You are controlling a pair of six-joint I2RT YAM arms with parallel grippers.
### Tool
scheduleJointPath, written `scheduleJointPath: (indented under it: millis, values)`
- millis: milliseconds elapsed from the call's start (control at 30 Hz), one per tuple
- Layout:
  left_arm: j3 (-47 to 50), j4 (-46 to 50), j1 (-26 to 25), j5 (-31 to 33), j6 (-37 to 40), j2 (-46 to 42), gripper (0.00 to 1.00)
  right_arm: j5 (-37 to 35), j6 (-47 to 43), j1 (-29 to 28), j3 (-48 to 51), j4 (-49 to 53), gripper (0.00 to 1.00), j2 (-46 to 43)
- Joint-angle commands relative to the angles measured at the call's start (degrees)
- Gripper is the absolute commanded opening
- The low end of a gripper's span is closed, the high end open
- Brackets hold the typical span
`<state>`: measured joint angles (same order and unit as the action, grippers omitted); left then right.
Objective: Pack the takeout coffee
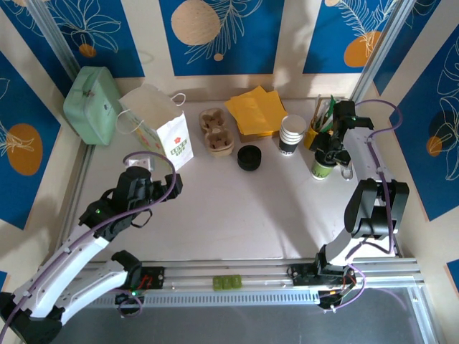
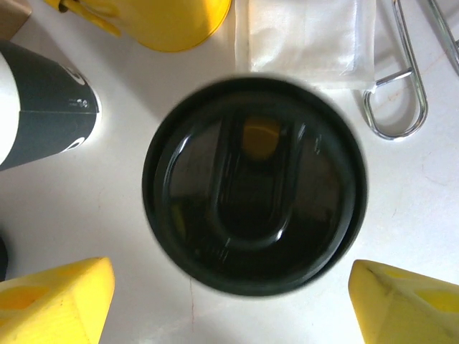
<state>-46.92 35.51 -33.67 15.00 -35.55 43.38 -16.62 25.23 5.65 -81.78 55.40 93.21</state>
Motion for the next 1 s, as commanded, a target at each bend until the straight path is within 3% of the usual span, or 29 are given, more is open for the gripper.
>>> scheduleJointPath:
  millis: [0, 433, 567, 833, 967]
  values:
    - [-0.24, 0.7, 0.78, -0.85, 0.48, -0.92, 0.99, 3.29, -1.0, 0.23, -2.25, 2.56, 0.86, -3.54]
    - [-0.47, 1.05, 0.9, -1.35, 0.22, -1.67, 0.99, 10.4, -1.08, -0.28, -0.59, 3.07, 0.85, -14.31]
    - [-0.56, 1.23, 0.92, -1.43, 0.13, -1.86, 0.99, 16.34, -0.27, -1.02, 0.99, 1.54, 0.85, -18.22]
    - [-1.83, 2.52, 0.98, -0.16, 0.69, -1.37, 0.99, 34.87, 4.72, -3.46, 7.68, -8.35, 0.85, -25.01]
    - [-3.0, 2.79, 1.22, 0.32, 0.46, -0.08, 0.99, 37.89, 6.75, -7.47, 10.38, -13.02, 0.84, -26.24]
